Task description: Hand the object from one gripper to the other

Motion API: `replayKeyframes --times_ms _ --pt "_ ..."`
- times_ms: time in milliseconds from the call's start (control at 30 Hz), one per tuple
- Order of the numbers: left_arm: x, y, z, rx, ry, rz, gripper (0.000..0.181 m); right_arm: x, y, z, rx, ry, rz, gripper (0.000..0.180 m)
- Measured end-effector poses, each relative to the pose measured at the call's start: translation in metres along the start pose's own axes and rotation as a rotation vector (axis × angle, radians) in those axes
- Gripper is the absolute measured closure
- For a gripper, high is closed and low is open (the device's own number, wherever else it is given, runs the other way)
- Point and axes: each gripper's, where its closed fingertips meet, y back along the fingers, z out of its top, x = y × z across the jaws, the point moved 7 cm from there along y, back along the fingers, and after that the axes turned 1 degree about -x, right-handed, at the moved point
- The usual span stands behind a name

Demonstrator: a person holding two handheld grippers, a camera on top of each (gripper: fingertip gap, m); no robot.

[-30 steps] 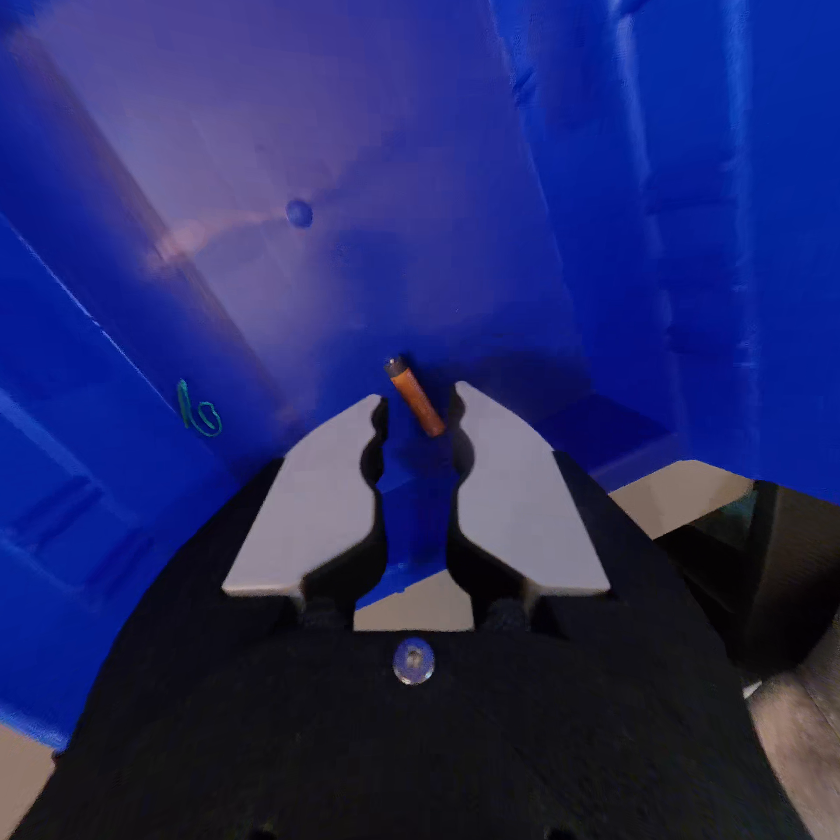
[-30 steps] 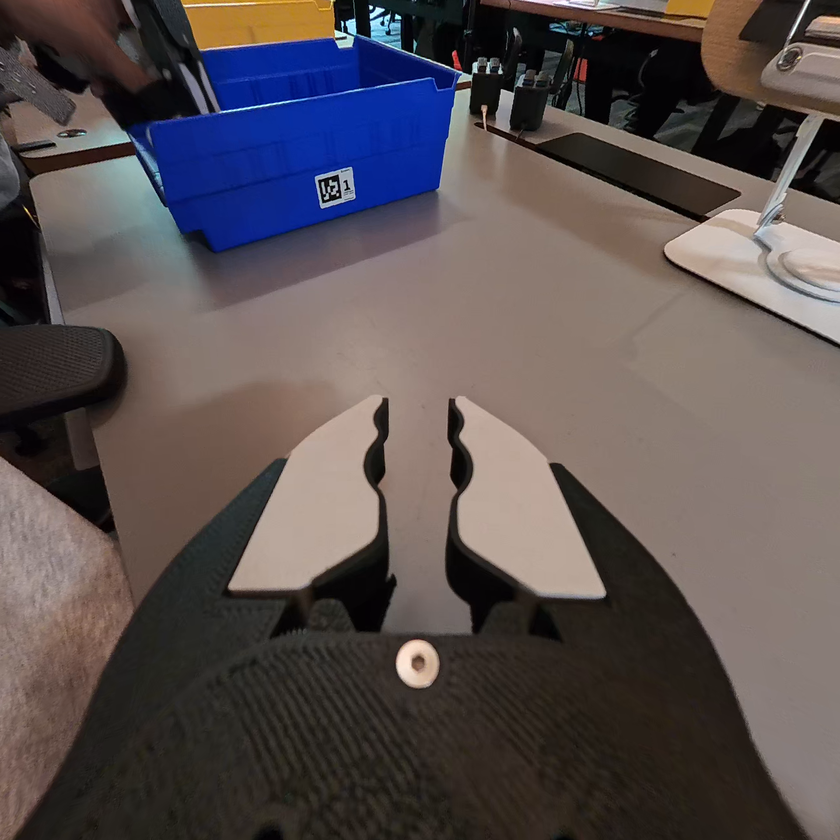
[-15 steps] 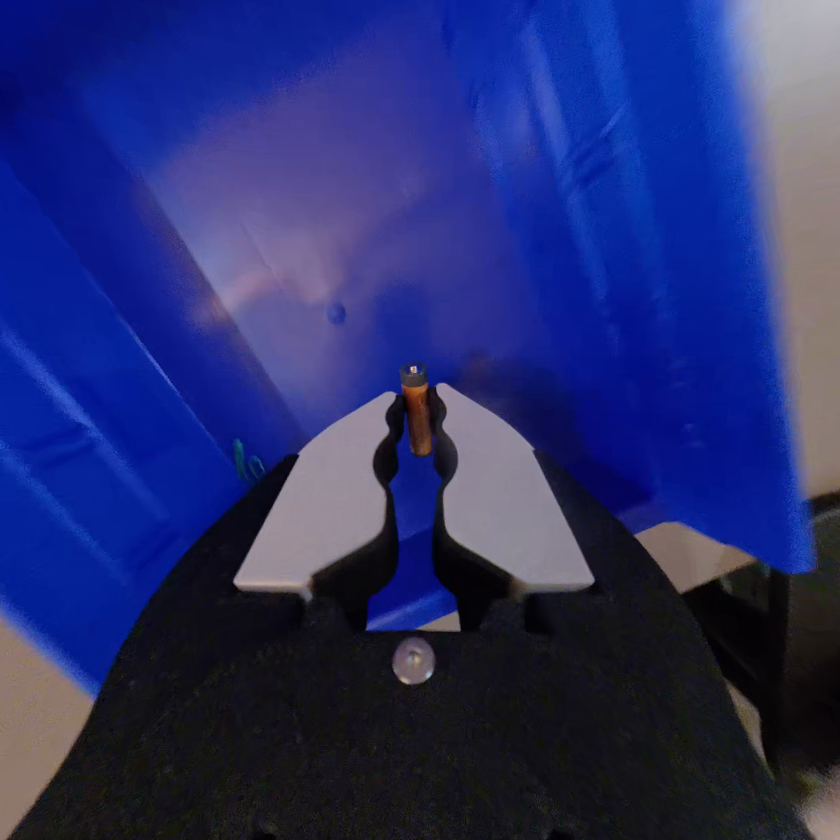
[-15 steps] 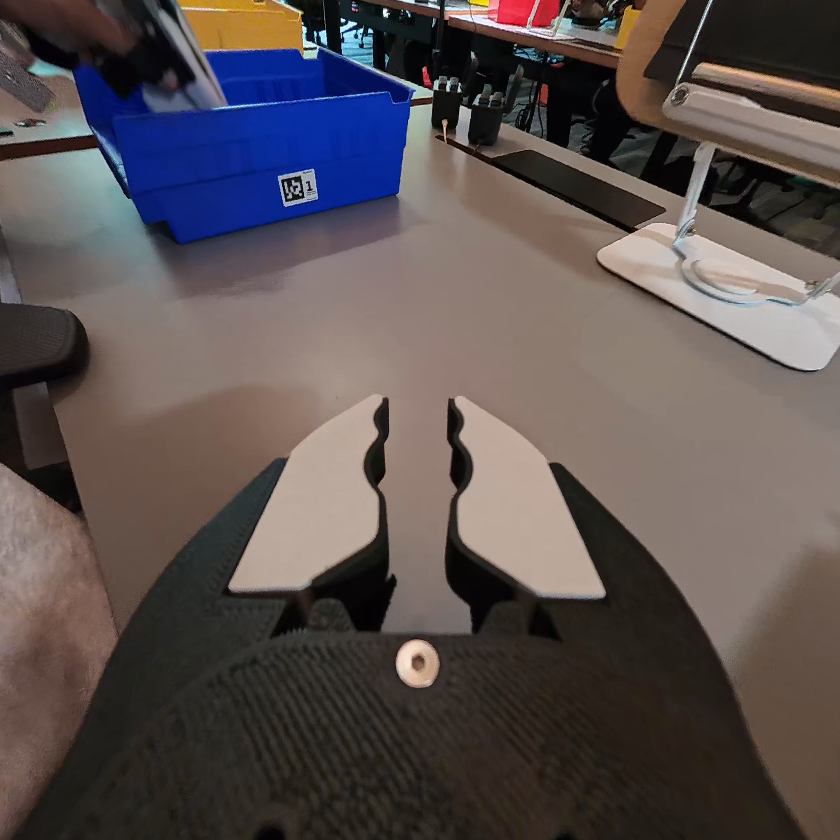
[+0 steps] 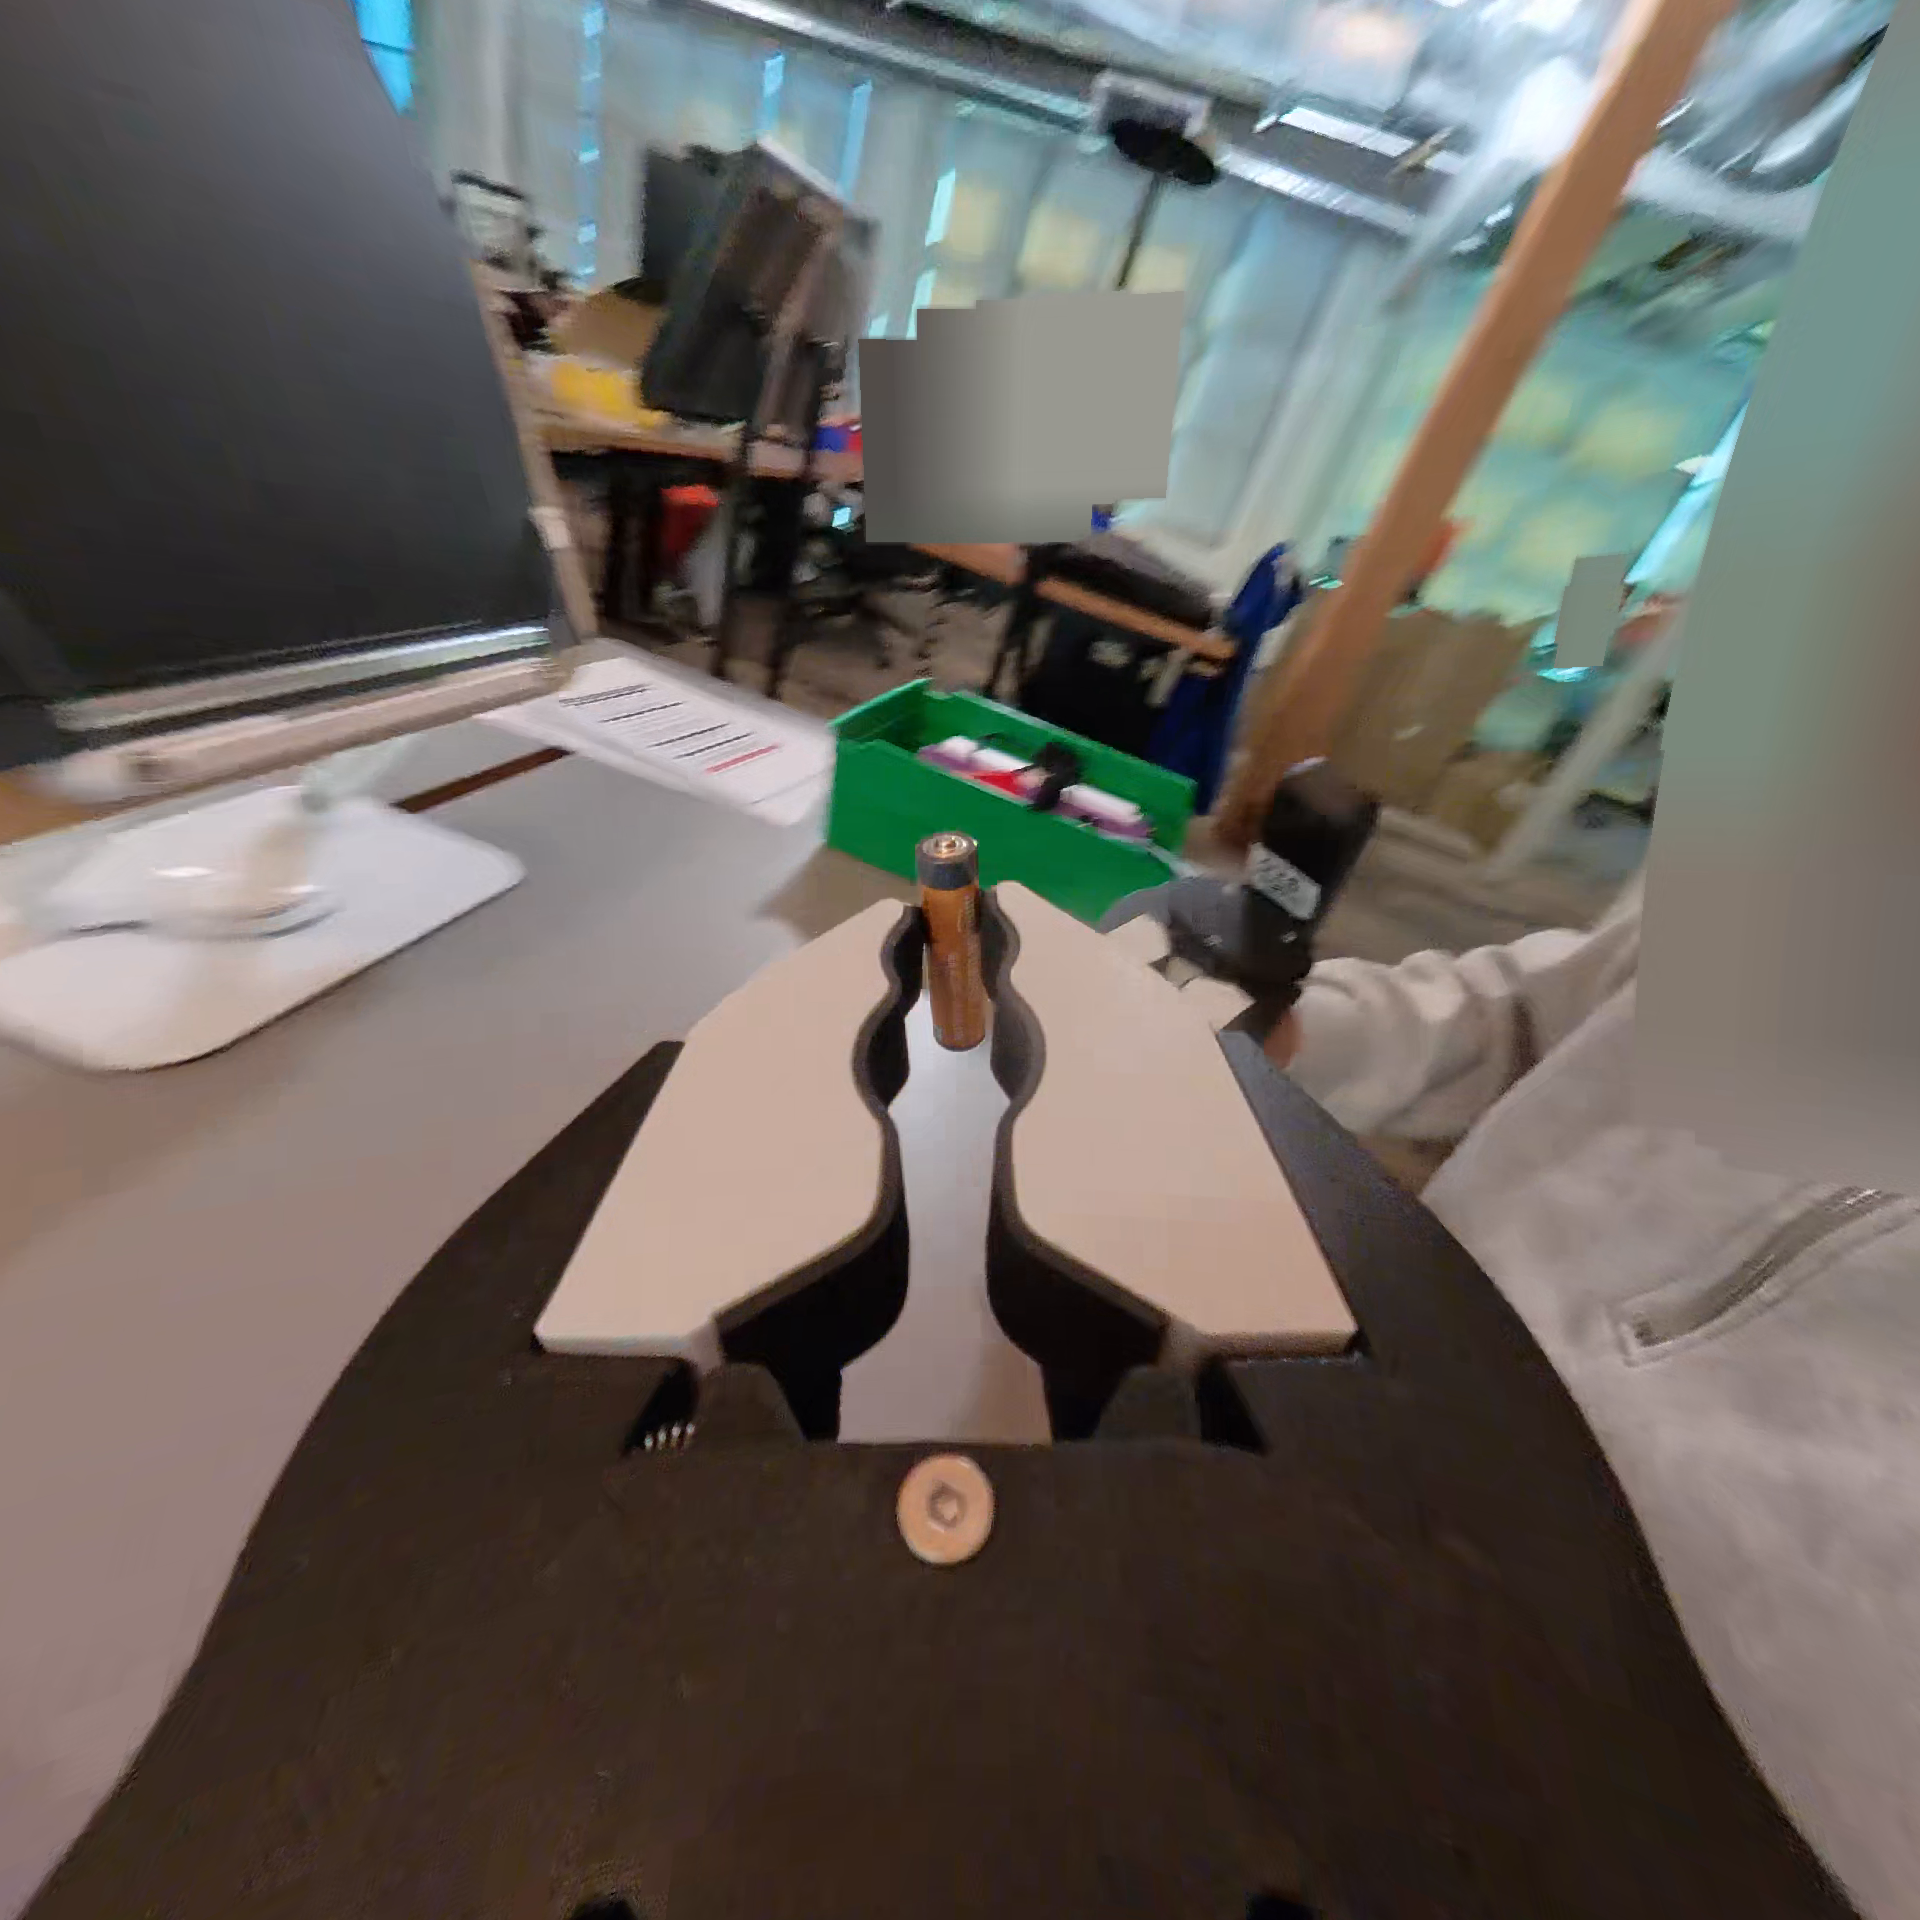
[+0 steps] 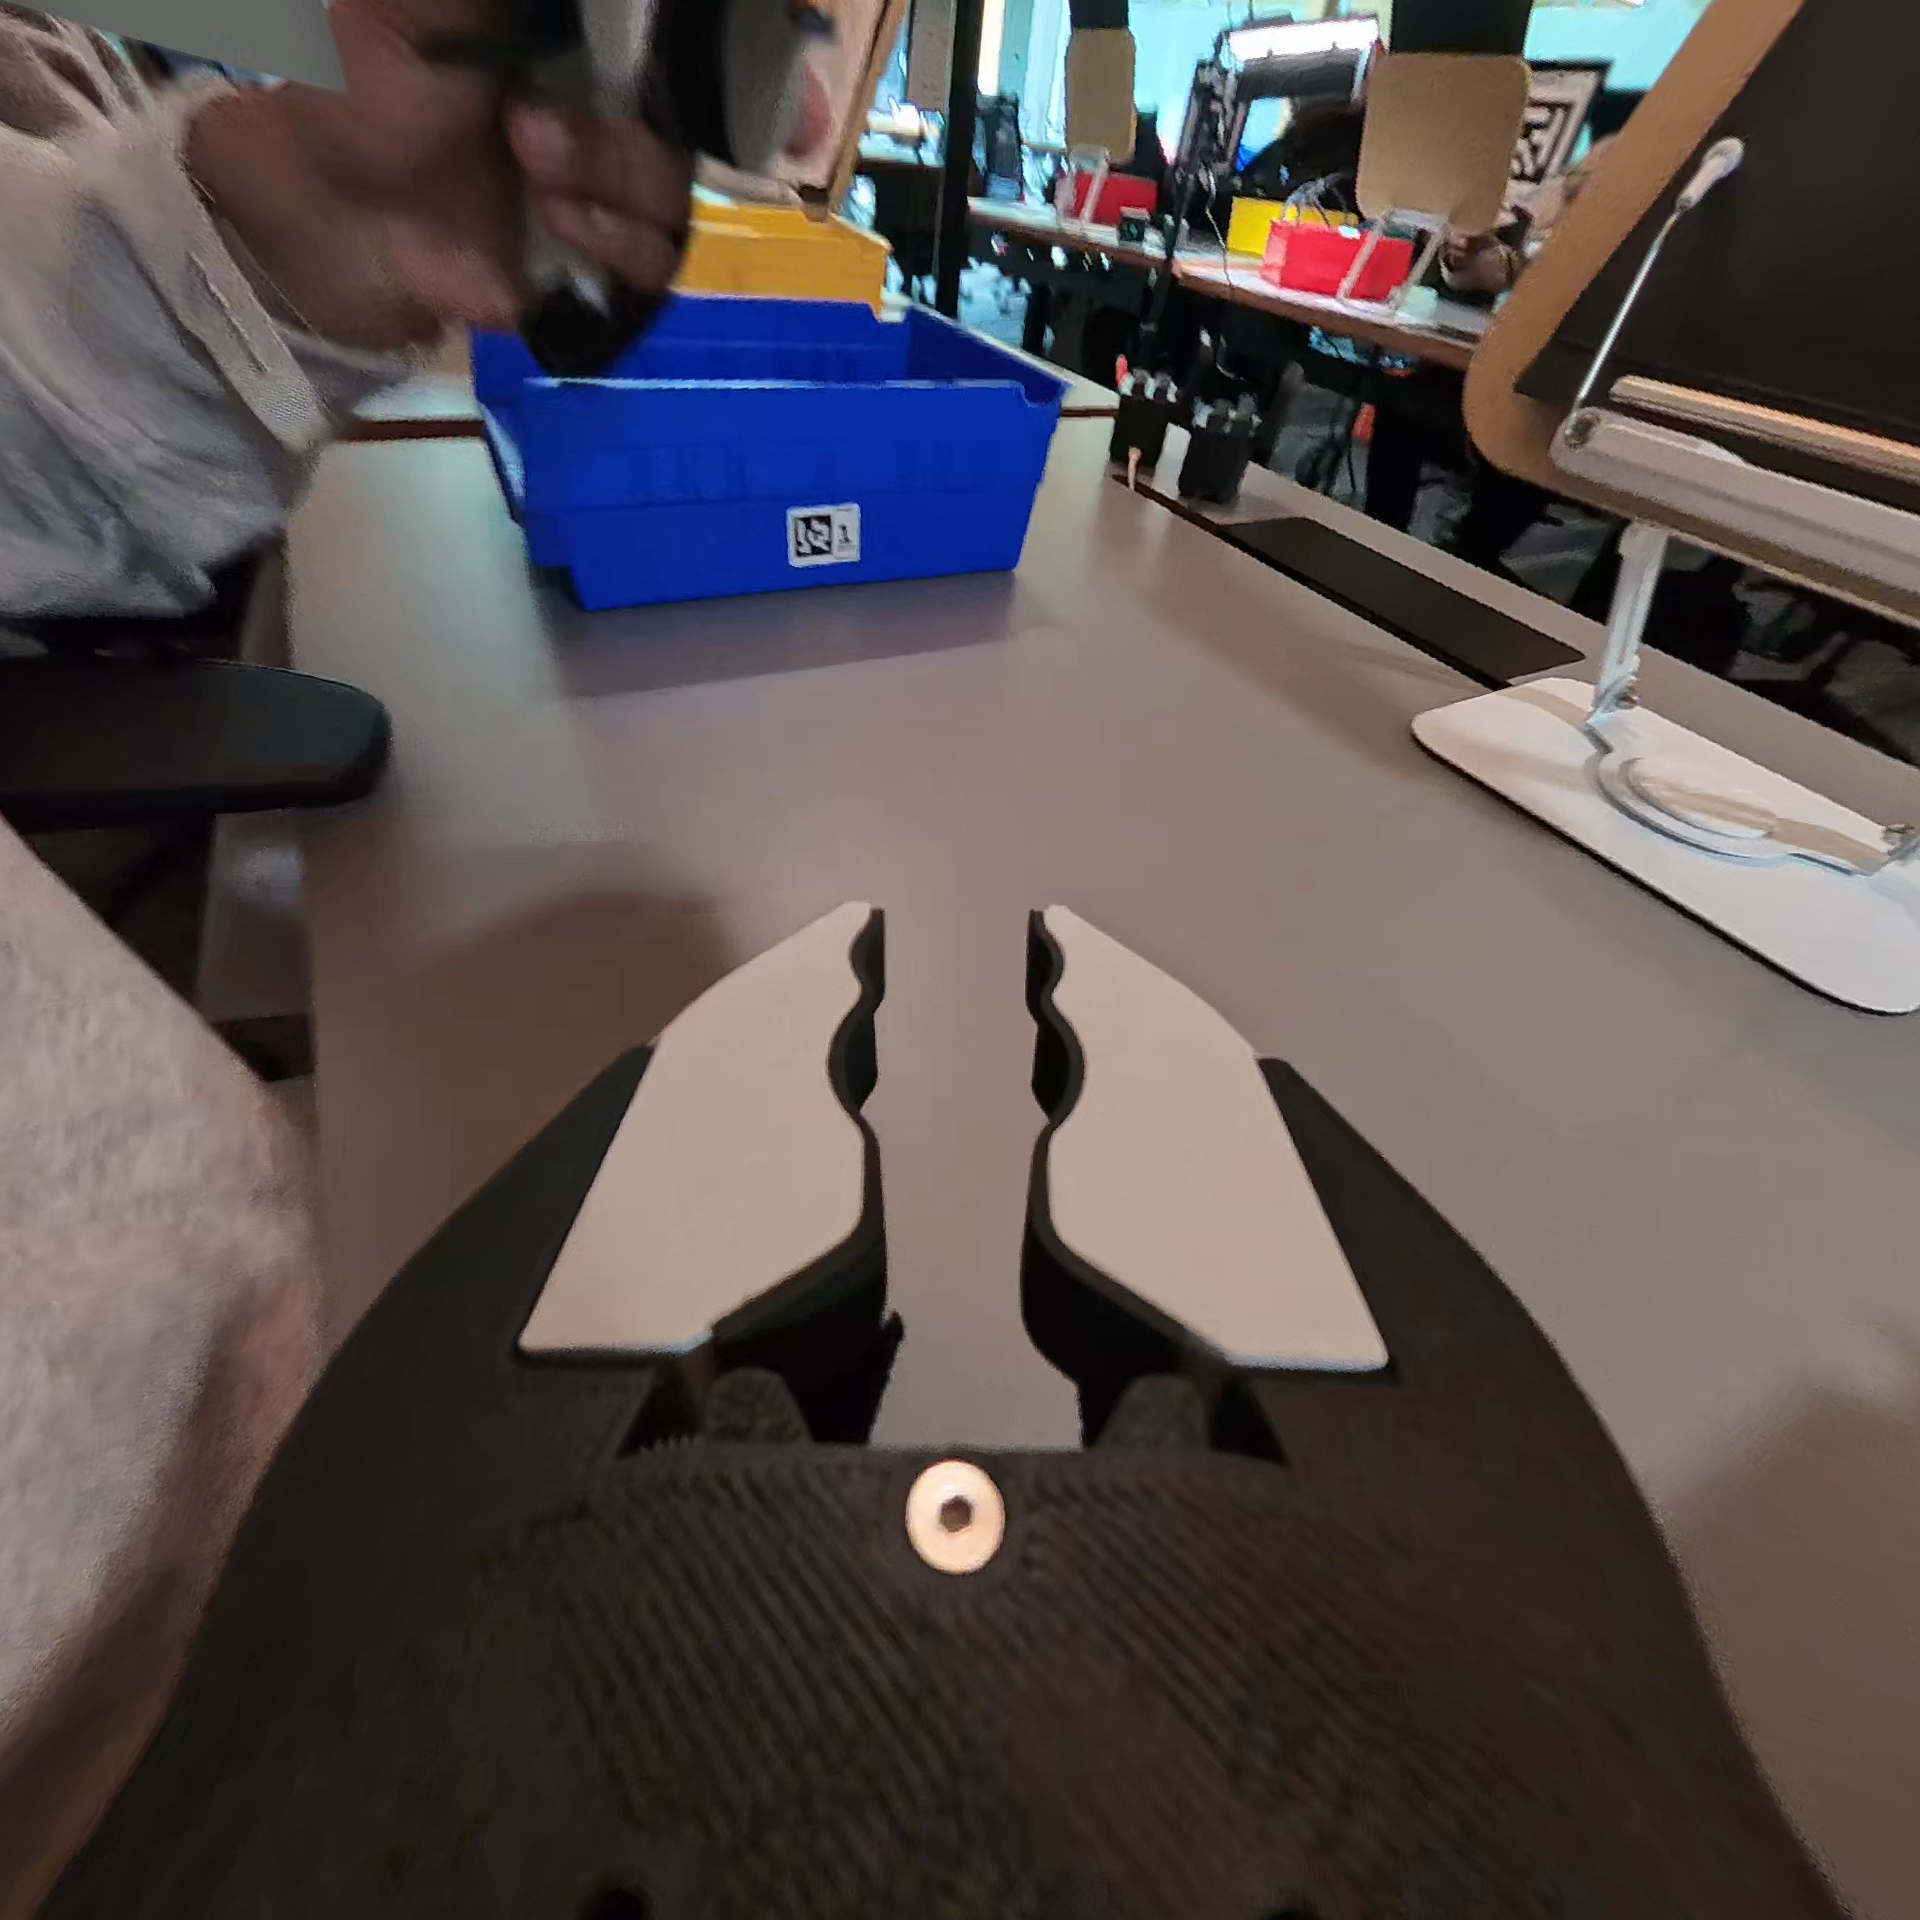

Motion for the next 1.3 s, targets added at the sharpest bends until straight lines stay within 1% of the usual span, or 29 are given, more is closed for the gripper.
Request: replayKeyframes --times_ms 67,200,300,367,467,533,667,900,933,1000,1100,1167,1233,1300 --pt "-0.011 -0.034 -0.019 -0.023 0.012 -0.067 0.17 0.002 0.013 -0.004 -0.067 -0.047 0.045 0.152" --pt "-0.041 -0.097 -0.067 -0.032 0.052 -0.175 0.17 0.001 0.036 -0.001 -0.239 -0.258 0.146 0.152" --pt "-0.062 -0.13 -0.101 0.042 0.062 -0.225 0.17 0.002 0.042 -0.002 -0.252 -0.256 0.175 0.155" --pt "-0.069 -0.141 -0.116 0.068 0.023 -0.222 0.17 0.004 0.043 -0.004 -0.242 -0.235 0.183 0.159" --pt "-0.075 -0.146 -0.126 0.094 -0.021 -0.241 0.17 0.009 0.04 -0.005 -0.241 -0.272 0.218 0.159" --pt "-0.077 -0.148 -0.129 0.092 -0.011 -0.26 0.17 0.013 0.036 -0.007 -0.222 -0.271 0.233 0.159" --pt "-0.079 -0.147 -0.135 0.093 0.014 -0.287 0.171 0.019 0.03 -0.008 -0.2 -0.262 0.243 0.169" --pt "-0.08 -0.144 -0.14 0.089 0.019 -0.318 0.171 0.022 0.025 -0.01 -0.197 -0.314 0.272 0.169" --pt "-0.079 -0.144 -0.14 0.085 0.016 -0.318 0.166 0.021 0.025 -0.01 -0.201 -0.325 0.274 0.169" --pt "-0.078 -0.144 -0.139 0.068 0.018 -0.309 0.144 0.017 0.027 -0.011 -0.208 -0.355 0.28 0.169" --pt "-0.075 -0.144 -0.142 0.068 -0.016 -0.274 0.132 0.01 0.03 -0.014 -0.216 -0.421 0.284 0.169" --pt "-0.073 -0.145 -0.144 0.092 -0.066 -0.251 0.128 0.005 0.032 -0.015 -0.229 -0.488 0.311 0.169" --pt "-0.073 -0.146 -0.146 0.109 -0.142 -0.222 0.12 0.003 0.033 -0.016 -0.236 -0.59 0.379 0.169" --pt "-0.076 -0.146 -0.148 0.126 -0.256 -0.201 0.113 0.001 0.033 -0.019 -0.218 -0.717 0.465 0.169"
